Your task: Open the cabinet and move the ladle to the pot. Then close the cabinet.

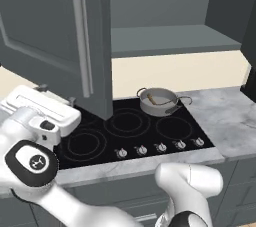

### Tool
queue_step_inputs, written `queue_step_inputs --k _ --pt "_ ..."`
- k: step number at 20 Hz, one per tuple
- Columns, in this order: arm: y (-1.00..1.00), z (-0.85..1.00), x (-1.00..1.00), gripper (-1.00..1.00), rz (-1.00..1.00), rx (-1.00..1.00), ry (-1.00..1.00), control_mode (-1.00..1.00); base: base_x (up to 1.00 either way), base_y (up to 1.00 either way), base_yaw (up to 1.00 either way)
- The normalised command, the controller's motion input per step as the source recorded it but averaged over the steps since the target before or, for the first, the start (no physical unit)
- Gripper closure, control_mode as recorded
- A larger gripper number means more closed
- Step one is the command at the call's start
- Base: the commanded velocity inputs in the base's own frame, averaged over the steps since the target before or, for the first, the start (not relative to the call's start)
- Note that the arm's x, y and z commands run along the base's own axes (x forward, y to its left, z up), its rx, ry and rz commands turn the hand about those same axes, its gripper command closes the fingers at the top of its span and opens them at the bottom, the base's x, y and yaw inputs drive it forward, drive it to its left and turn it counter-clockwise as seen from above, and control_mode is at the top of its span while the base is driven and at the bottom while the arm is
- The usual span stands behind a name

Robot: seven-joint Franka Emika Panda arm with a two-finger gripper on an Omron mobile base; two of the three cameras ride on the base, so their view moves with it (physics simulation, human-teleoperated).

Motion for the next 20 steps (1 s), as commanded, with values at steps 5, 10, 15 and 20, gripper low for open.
queue_step_inputs --k 5,10,15,20 --pt "-0.04 0.0 0.46 -1.0 0.0 0.0 0.0 -1.0 0.0 0.0 0.0" --pt "-0.2 0.0 0.61 -1.0 0.0 0.0 0.0 -1.0 0.0 0.0 0.0" --pt "-0.23 0.0 0.79 -1.0 0.0 0.0 0.0 -1.0 0.0 0.0 0.0" --pt "-0.29 0.0 0.74 -1.0 0.0 0.0 0.0 -1.0 0.0 0.0 0.0"
